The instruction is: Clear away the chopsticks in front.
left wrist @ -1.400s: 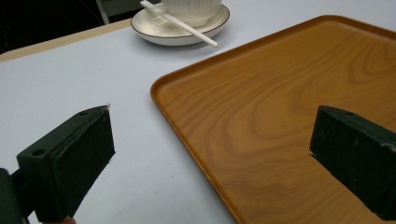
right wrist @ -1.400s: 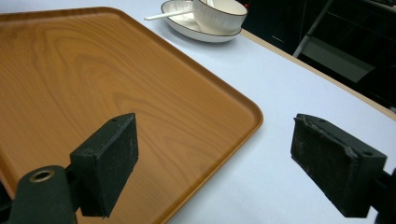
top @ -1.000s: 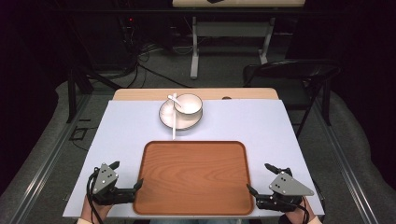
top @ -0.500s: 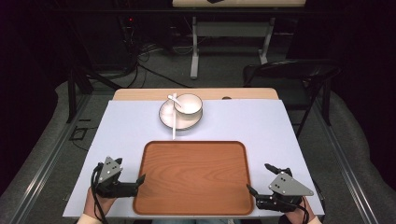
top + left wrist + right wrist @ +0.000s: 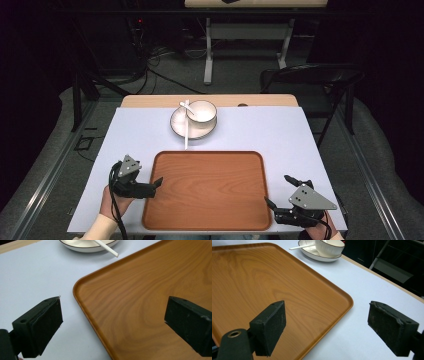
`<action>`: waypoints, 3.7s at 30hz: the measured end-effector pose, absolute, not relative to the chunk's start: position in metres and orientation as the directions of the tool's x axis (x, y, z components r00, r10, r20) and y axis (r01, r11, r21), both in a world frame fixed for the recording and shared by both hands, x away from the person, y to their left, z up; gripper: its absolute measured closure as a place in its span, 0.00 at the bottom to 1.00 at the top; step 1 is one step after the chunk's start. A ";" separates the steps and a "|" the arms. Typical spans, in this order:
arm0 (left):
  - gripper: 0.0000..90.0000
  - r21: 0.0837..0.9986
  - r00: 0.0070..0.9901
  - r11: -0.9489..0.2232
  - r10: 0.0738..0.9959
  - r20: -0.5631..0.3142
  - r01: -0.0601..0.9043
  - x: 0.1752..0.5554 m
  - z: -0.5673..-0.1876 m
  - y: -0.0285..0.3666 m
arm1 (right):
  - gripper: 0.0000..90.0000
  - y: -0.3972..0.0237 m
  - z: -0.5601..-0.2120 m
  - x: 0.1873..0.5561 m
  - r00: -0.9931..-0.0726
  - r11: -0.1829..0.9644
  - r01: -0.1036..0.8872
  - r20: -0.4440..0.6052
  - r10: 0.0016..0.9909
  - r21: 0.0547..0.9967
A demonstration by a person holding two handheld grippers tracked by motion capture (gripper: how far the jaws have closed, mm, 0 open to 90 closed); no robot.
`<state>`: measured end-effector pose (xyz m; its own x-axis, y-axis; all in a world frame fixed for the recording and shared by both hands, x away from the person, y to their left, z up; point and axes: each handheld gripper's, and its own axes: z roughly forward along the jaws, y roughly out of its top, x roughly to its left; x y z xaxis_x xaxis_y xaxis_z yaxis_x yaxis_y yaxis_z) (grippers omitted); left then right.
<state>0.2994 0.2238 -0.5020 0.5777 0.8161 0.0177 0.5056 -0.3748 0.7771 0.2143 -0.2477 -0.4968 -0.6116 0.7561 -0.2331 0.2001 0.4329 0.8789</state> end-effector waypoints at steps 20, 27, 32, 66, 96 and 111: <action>0.01 0.761 0.532 -0.345 0.847 0.000 0.550 0.379 -0.479 0.204 | 0.16 -0.247 -0.497 0.214 -0.617 0.440 0.202 -0.235 0.751 0.875; 0.01 0.746 0.498 -0.333 0.867 0.002 0.577 0.413 -0.473 0.201 | 0.16 -0.246 -0.497 0.214 -0.619 0.445 0.198 -0.240 0.748 0.874; 0.00 0.741 0.479 -0.322 0.878 0.000 0.590 0.432 -0.469 0.196 | 0.16 -0.246 -0.497 0.214 -0.619 0.443 0.198 -0.239 0.748 0.874; 0.36 0.654 0.402 -0.265 0.913 -0.066 0.708 0.520 -0.499 0.147 | 0.16 -0.246 -0.497 0.214 -0.626 0.450 0.194 -0.243 0.741 0.872; 0.74 0.615 0.359 -0.223 0.927 -0.106 0.757 0.533 -0.525 0.139 | 0.16 -0.246 -0.497 0.214 -0.626 0.450 0.194 -0.243 0.741 0.872; 0.85 0.582 0.310 -0.216 0.948 -0.065 0.784 0.539 -0.531 0.140 | 0.16 -0.246 -0.497 0.214 -0.626 0.450 0.195 -0.243 0.741 0.871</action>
<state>0.5391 0.1396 -0.5310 0.3101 0.9485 -0.0651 0.7837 -0.2163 0.5822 0.2143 -0.2465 -0.4971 -0.6259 0.7410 -0.2432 0.1948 0.4504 0.8713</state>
